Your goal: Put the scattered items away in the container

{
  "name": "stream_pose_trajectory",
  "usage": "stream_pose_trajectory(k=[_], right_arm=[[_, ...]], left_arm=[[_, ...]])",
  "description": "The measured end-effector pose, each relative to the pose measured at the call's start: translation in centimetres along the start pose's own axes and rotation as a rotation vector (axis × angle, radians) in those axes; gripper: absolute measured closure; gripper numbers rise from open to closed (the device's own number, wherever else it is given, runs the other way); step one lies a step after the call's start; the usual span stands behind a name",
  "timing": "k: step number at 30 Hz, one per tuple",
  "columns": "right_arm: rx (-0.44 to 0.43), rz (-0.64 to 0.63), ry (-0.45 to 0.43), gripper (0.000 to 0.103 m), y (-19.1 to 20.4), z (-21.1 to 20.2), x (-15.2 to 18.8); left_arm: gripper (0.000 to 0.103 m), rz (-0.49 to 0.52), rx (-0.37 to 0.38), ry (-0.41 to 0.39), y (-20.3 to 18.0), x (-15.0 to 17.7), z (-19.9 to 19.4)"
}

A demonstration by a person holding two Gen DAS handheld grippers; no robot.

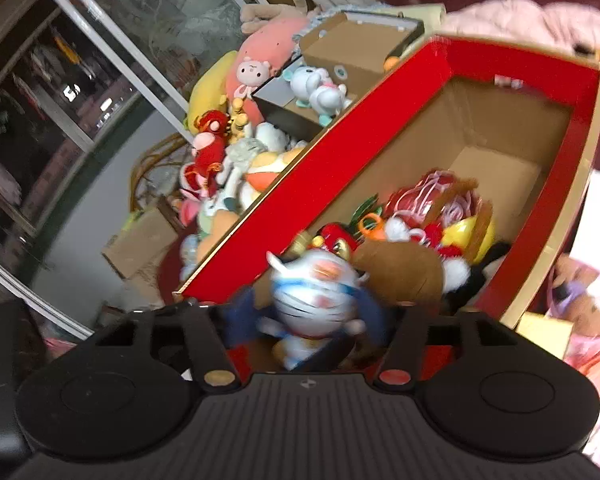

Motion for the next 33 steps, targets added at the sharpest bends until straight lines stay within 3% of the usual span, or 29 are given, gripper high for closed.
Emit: stream_pose_trajectory(k=[5, 12, 33], right_arm=[[0.029, 0.008, -0.007, 0.031, -1.0, -0.4, 0.1], [0.063, 0.010, 0.008, 0.024, -1.8, -0.5, 0.8], [0.138, -0.081, 0.054, 0.018, -2.3, 0.4, 1.5]], left_arm=[[0.012, -0.045, -0.006, -0.019, 0.9, -0.5, 0.4], [0.006, -0.022, -0.002, 0.004, 0.8, -0.4, 1.9], [0.004, 0.072, 0.008, 0.079, 1.5, 1.2, 4.2]])
Point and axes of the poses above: each gripper's, at about its wrist camera, not at the fingertips, and z roughly the way its jaws point, y to its left, x to its underside, the point moved 10 cm from there along z, roughly the way its jaws point, and after that the axes turned 13 degrees about x, right-handed, at the moved point
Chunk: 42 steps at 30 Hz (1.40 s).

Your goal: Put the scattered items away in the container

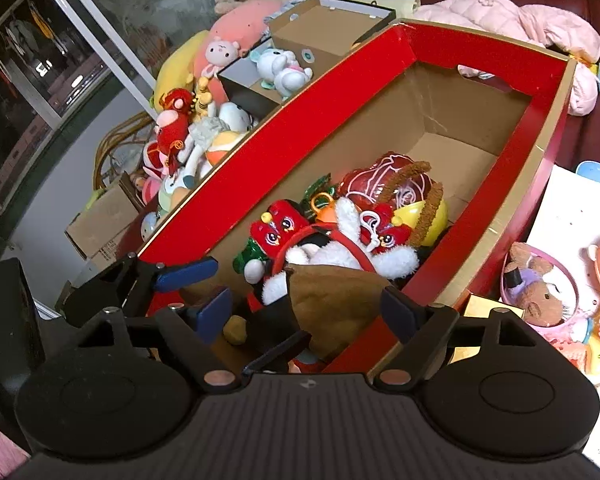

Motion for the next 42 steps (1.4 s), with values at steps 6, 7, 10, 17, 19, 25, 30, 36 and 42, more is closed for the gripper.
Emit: stream_pose_trajectory(k=[6, 7, 10, 17, 19, 25, 30, 36, 42], right_arm=[[0.029, -0.034, 0.014, 0.017, -0.2, 0.3, 0.2], [0.034, -0.040, 0.015, 0.017, -0.2, 0.3, 0.2], [0.049, -0.056, 0.023, 0.016, -0.2, 0.5, 0.3], [0.109, -0.145, 0.027, 0.016, -0.3, 1.4, 0.2], [0.138, -0.185, 0.022, 0.015, -0.4, 1.7, -0.2], [0.201, -0.310, 0.039, 0.013, -0.6, 2.9, -0.8], [0.225, -0.413, 0.056, 0.010, -0.1, 4.0, -0.2], [0.222, -0.488, 0.088, 0.008, 0.5, 4.9, 0.8], [0.229, -0.514, 0.102, 0.008, 0.5, 5.2, 0.8]], left_arm=[[0.004, 0.015, 0.006, 0.014, 0.0, 0.4, 0.7], [0.004, 0.020, 0.007, 0.017, 0.1, 0.4, 0.7], [0.004, 0.040, 0.006, 0.027, 0.3, 0.6, 1.0], [0.004, 0.100, 0.025, 0.056, 0.8, 1.1, 1.8], [0.004, 0.117, 0.049, 0.059, 1.0, 1.2, 2.1], [0.004, 0.179, 0.092, 0.063, 1.6, 0.8, 2.9], [0.004, 0.234, 0.139, 0.062, 1.5, 0.8, 3.5], [0.005, 0.248, 0.154, 0.054, 1.4, 0.8, 3.7], [0.007, 0.262, 0.149, 0.047, 1.5, 0.7, 3.8]])
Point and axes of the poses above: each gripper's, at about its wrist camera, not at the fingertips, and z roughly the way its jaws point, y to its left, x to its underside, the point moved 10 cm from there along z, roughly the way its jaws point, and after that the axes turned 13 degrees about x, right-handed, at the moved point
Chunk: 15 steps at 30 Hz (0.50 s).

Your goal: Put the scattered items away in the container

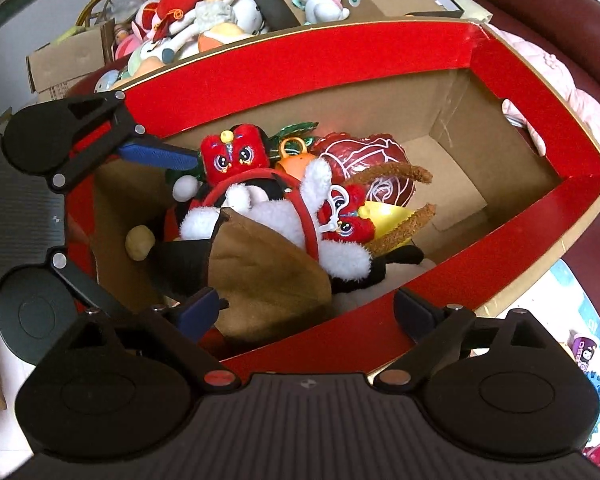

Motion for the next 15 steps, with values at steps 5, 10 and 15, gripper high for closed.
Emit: stream_pose_trajectory(k=[5, 10, 15], right_arm=[[0.011, -0.036, 0.000, 0.007, 0.17, -0.06, 0.30], [0.026, -0.060, -0.007, 0.007, 0.44, -0.10, 0.33], [0.029, -0.063, -0.008, 0.007, 0.46, -0.17, 0.37]], left_arm=[[0.009, 0.010, 0.009, 0.010, -0.20, 0.07, 0.20], [0.011, 0.015, 0.008, 0.018, -0.27, 0.17, 0.33], [0.014, 0.007, 0.008, 0.024, -0.11, 0.29, 0.56]])
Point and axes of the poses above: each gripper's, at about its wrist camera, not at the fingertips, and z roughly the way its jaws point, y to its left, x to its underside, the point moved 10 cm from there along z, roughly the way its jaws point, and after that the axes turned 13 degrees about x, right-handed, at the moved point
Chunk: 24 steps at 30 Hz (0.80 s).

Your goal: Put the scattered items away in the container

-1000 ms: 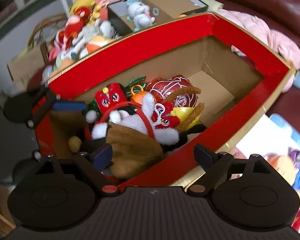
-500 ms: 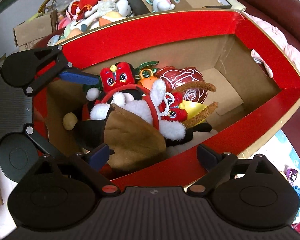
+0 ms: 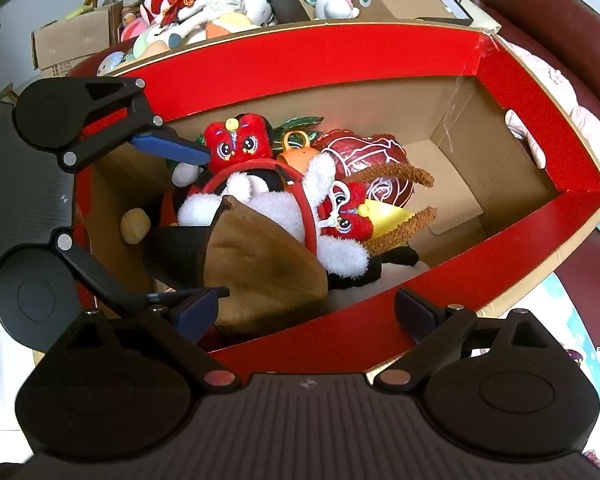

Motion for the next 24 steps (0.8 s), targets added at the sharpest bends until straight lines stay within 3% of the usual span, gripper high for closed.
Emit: stream_pose_trajectory(k=[12, 24], right_arm=[[-0.003, -0.009, 0.001, 0.007, 0.19, 0.13, 0.11], [-0.002, -0.004, 0.003, 0.006, 0.10, 0.23, 0.11]], left_arm=[[0.022, 0.011, -0.009, 0.009, -0.21, 0.19, 0.30], [0.023, -0.005, -0.009, 0.003, 0.06, 0.23, 0.27]])
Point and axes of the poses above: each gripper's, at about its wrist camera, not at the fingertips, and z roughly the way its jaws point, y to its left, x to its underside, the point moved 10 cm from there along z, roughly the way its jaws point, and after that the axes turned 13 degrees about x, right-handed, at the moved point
